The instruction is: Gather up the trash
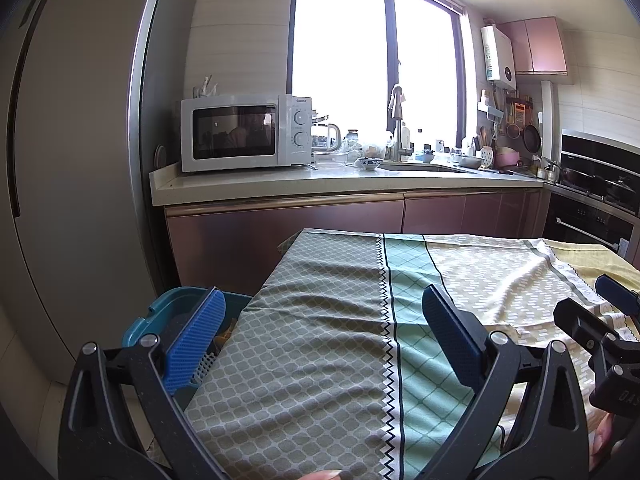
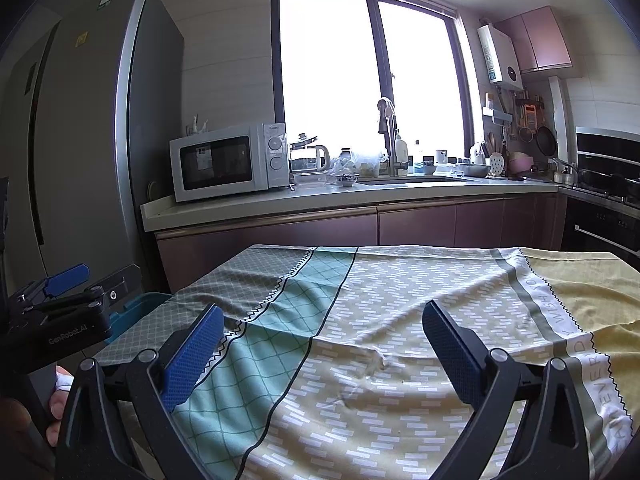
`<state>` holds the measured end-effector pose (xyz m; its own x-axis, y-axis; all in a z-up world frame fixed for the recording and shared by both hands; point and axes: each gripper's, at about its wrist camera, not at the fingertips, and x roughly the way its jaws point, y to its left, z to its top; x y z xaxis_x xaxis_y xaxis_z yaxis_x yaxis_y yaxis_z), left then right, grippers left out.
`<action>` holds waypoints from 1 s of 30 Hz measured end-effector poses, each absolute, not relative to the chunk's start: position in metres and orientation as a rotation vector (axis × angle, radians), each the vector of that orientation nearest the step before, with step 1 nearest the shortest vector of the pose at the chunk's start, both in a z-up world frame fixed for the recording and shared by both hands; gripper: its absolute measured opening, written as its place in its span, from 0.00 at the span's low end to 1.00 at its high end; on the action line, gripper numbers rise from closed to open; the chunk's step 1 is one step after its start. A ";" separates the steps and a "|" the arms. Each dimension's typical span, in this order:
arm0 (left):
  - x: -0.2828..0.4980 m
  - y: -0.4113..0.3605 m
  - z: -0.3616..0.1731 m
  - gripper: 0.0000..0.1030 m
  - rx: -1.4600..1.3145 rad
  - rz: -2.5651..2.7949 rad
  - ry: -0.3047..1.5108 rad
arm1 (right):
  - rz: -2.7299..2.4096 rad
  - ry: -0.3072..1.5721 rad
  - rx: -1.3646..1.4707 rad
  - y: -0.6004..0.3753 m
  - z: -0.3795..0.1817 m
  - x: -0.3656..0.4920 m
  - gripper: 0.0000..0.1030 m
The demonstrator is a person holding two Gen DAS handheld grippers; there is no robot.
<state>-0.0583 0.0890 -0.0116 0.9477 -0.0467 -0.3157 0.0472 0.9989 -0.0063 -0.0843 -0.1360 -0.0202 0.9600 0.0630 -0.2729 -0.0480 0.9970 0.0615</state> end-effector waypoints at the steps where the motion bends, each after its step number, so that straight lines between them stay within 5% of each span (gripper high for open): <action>1: -0.058 0.089 -0.012 0.94 0.001 -0.047 0.321 | 0.055 0.277 0.055 -0.136 -0.020 -0.085 0.93; 30: -0.057 0.086 -0.012 0.94 0.003 -0.048 0.325 | 0.056 0.278 0.060 -0.139 -0.020 -0.086 0.93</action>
